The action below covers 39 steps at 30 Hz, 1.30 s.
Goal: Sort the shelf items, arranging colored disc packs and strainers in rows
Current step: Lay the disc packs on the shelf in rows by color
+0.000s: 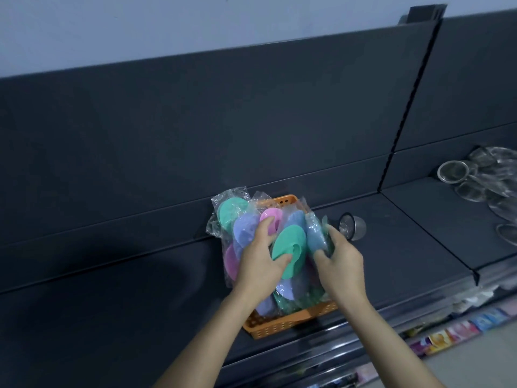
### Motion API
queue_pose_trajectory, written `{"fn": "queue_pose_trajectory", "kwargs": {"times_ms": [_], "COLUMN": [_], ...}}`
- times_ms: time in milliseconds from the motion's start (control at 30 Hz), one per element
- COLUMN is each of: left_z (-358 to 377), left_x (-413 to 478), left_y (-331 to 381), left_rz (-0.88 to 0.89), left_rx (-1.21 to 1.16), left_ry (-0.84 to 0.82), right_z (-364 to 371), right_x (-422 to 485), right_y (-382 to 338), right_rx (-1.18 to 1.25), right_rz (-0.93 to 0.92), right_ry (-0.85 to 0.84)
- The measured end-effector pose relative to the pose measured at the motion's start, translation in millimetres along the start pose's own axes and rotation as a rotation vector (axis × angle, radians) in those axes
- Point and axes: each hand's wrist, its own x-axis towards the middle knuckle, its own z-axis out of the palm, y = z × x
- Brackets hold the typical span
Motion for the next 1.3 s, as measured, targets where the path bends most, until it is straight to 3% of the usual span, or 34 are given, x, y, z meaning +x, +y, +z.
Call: {"fn": "queue_pose_trajectory", "kwargs": {"times_ms": [100, 300, 733, 1000, 1300], "left_z": [-4.1, -28.5, -151.4, -229.8, -274.5], "left_x": [1.1, -1.4, -35.2, -68.4, -95.6], "left_y": [3.8, 32.7, 9.8, -74.9, -169.6], "left_rz": [-0.034, 0.103, 0.219, 0.014, -0.245], "left_rx": [-0.231, -0.302, -0.546, -0.540, -0.612], "left_ry": [0.136, 0.338, 0.515, 0.585, 0.537], "right_z": [-6.8, -5.9, 60.6, 158.3, 241.6], "right_x": [1.5, 6.5, -31.8, -81.5, -123.3], "right_y": [-10.4, -35.2, -133.0, -157.2, -138.3], "right_rx": [0.118, 0.336, 0.547, 0.582, 0.521], "right_rz": [-0.070, -0.111, -0.304, -0.166, 0.036], "right_ry": [0.052, 0.122, -0.001, -0.168, -0.268]}}
